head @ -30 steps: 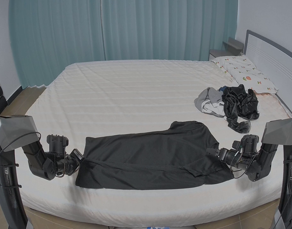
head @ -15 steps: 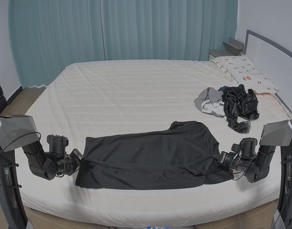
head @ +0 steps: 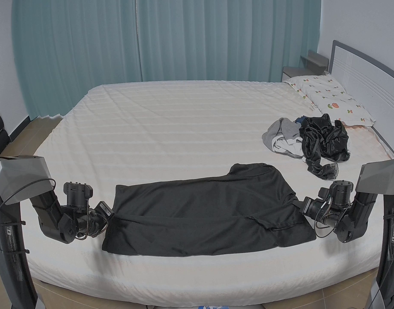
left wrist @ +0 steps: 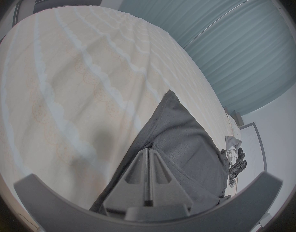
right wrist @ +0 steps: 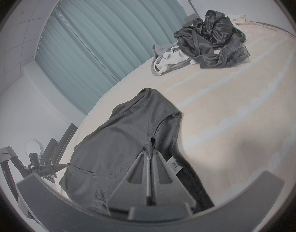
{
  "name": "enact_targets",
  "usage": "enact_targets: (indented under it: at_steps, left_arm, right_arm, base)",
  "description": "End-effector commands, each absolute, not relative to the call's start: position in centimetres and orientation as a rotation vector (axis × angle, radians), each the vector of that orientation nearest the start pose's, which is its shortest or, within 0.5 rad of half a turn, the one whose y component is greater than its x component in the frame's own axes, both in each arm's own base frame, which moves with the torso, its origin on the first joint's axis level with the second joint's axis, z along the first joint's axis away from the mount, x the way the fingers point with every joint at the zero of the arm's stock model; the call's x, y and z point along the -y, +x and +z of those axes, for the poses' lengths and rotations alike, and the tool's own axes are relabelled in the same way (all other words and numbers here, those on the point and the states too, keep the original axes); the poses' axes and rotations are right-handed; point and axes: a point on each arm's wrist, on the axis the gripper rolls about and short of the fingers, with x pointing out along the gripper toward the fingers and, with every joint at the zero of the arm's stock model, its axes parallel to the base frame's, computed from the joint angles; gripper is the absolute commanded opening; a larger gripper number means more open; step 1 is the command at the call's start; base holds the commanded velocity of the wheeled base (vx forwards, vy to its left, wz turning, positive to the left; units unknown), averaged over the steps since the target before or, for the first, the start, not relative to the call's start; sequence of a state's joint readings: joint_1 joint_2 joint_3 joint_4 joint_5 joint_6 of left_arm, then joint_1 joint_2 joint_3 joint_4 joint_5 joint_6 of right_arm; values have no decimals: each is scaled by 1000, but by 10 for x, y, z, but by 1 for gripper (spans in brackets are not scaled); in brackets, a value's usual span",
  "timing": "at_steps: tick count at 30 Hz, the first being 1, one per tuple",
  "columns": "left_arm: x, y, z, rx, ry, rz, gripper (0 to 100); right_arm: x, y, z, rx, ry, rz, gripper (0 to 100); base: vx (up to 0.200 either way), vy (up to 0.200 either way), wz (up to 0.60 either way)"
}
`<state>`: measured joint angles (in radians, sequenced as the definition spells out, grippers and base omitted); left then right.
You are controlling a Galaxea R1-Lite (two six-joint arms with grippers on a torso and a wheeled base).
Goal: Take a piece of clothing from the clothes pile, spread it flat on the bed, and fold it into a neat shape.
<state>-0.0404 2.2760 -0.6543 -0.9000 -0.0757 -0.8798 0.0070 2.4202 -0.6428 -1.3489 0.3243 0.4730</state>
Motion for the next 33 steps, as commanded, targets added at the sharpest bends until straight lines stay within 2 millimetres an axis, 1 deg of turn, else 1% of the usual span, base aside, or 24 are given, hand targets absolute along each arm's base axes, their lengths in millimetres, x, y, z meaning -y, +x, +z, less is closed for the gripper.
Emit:
enact_targets:
  at_steps: [1,8,15,16,17,20,21,23,26,28,29,30,31,33]
  left_arm:
    - [17,338,-20,-724,-846,220,0]
    - [16,338,-20,-724,-845,222,0]
    - [17,337,-20,-727,-845,222,0]
    - [17,337,-20,-727,-845,222,0]
    - [16,337,-20,-725,-847,223,100]
    - [16,337,-19,-724,-847,222,100]
    - [16,337,-19,-724,-848,223,100]
    - [15,337,-17,-718,-857,222,100]
    - [14,337,-17,-714,-862,223,100]
    - [14,337,-16,-712,-875,228,100]
    - [14,337,-16,-711,-889,229,100]
    - [14,337,-16,-711,-899,228,100]
    - [14,337,-15,-710,-904,227,100]
    - [10,337,-10,-711,-960,206,100]
  right_arm:
    - [-10,358,-27,-479,526,226,0]
    - [-13,361,-34,-489,527,228,0]
    - [-11,362,-35,-493,529,224,0]
    - [-11,362,-37,-496,528,223,100]
    - [-12,361,-39,-502,530,223,100]
    - [-11,361,-40,-503,540,217,100]
    - [-10,361,-37,-499,561,211,100]
    - [-9,359,-27,-481,595,201,100]
    - [-5,350,-3,-446,646,169,100]
    - [-8,340,12,-444,687,165,100]
    - [-12,330,17,-460,727,159,100]
    - [-16,323,19,-484,754,158,100]
    - [-18,321,20,-492,765,159,100]
    - [-34,303,19,-568,871,144,100]
  base:
    - [0,0,0]
    - [0,0,0]
    - [0,0,0]
    - [0,0,0]
    - [0,0,0]
    - [0,0,0]
    - [0,0,0]
    - [0,0,0]
    - [0,0,0]
    - [0,0,0]
    - [0,0,0]
    - [0,0,0]
    - [0,0,0]
    - [0,0,0]
